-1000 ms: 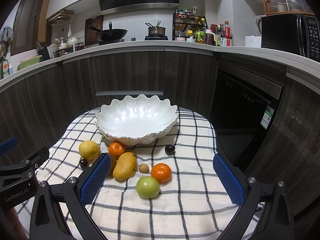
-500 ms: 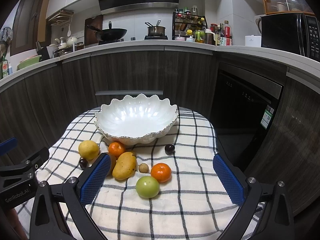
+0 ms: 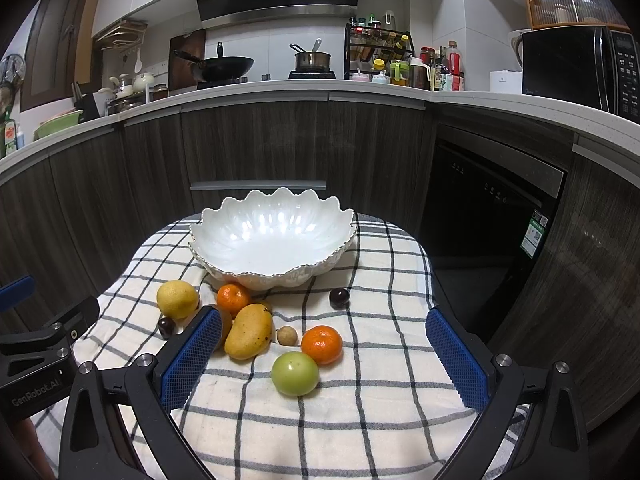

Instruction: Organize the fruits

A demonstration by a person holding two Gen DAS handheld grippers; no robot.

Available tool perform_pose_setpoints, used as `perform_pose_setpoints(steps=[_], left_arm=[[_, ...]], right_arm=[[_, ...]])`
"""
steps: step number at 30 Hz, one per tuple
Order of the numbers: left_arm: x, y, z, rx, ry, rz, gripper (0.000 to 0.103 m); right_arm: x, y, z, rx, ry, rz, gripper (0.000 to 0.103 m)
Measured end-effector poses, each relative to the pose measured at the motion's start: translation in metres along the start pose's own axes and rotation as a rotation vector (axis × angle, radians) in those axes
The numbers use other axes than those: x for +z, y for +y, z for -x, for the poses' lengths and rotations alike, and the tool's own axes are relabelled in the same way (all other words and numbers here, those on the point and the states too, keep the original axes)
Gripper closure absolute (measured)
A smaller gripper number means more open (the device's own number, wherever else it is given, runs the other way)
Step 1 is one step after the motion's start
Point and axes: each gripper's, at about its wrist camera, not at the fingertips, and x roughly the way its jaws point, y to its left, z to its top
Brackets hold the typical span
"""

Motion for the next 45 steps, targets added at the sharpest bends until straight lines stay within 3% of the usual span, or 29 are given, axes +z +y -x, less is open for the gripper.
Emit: perform_pose_setpoints(steps=[20,34,43,45], left_arm=[[0.004,-0.003,-0.014,0.012,0.032,-0.033,0.005],[0.023,-0.016,-0.068,0.006,0.11,-0.111,0.005],[0.007,-0.027,-0.105,-0.043,0.199,-0.152,0.005],[0.004,-0.028,-0.11,-0.044,0.212,-0.154,0.005]], right_arm=[[0.003,0.006,-0.016,0.0,0.037,0.018,0.0],[0.016,0.011,-0.066,-0.035,0.169,0.042,0.0],[-0.01,0.011,-0.098,-0.05,0.283,0.02,0.001],[-0.018,0.011,-0.106,-0.044,0.315,0.019,0.007]])
